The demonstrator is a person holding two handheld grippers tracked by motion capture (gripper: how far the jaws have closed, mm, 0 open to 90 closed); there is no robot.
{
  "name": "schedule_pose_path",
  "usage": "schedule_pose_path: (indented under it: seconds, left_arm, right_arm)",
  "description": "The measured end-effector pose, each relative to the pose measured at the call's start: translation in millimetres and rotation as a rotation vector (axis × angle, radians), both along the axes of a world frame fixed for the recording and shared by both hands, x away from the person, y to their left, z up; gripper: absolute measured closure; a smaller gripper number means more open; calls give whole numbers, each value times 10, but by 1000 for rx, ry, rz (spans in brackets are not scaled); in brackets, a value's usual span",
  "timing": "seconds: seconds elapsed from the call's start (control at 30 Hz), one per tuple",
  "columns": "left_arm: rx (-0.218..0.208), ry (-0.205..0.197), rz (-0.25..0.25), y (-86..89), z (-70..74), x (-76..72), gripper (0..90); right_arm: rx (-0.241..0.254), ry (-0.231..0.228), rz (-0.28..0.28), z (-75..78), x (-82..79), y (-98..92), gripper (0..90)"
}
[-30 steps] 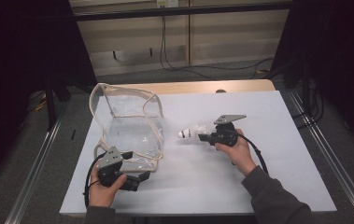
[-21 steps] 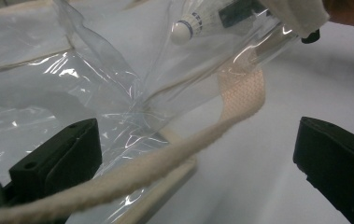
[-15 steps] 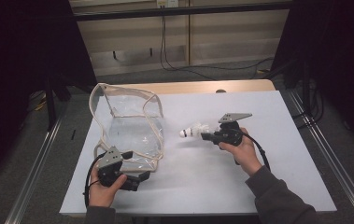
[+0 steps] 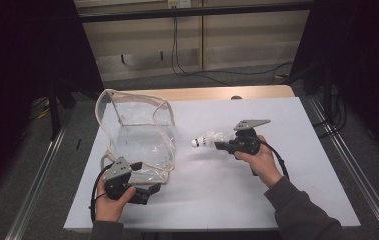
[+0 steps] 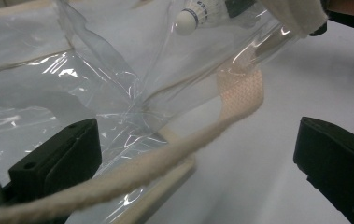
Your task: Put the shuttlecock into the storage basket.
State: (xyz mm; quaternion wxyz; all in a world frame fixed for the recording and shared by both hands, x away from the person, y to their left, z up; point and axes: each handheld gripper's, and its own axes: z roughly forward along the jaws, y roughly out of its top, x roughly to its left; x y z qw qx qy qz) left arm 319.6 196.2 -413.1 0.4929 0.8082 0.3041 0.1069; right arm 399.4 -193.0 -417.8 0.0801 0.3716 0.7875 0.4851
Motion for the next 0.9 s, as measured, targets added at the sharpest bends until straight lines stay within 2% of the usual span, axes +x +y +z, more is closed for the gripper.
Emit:
schedule_pose_path:
  seconds: [0.53,0.9]
  left_arm:
    - [-1,-2,-3,5,-2,-3,9]
    - [-3,-1,-2,5,-2,-7,9]
  right_arm:
    - [6,-4,6,181,0,-45,884]
    - [-4,-15,34,334,17,16,884]
